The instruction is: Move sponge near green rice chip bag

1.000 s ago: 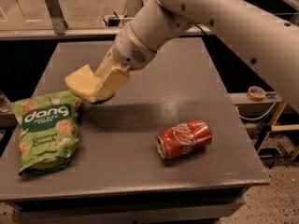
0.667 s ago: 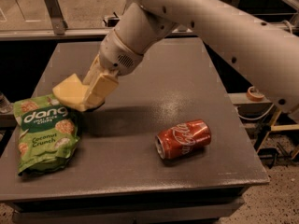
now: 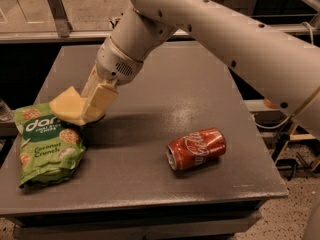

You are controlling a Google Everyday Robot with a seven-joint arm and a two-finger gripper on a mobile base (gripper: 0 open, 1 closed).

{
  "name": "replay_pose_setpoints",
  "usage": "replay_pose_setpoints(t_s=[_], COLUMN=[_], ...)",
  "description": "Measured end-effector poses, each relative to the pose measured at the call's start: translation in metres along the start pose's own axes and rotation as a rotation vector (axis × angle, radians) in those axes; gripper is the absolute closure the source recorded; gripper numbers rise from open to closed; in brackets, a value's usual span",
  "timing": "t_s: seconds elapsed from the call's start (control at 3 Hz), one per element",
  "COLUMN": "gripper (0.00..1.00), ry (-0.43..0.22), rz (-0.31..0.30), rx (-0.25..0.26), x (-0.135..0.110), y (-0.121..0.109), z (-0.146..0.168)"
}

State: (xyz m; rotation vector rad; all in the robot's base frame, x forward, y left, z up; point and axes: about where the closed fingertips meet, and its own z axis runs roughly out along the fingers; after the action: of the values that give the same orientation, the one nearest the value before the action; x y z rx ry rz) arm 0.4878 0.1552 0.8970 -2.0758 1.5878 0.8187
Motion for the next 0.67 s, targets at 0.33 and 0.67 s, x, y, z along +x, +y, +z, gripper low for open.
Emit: replay_pose_setpoints(t_s=[0.33,0.67], gripper=[0.37,0.13], ry=[0.000,0.001], rz=[-0.002,-0.004], rx=[-0.002,-0.005], x=[-0.0009,-0.0018], y=[0.0005,0.0010], z=[0.0014,0.0028])
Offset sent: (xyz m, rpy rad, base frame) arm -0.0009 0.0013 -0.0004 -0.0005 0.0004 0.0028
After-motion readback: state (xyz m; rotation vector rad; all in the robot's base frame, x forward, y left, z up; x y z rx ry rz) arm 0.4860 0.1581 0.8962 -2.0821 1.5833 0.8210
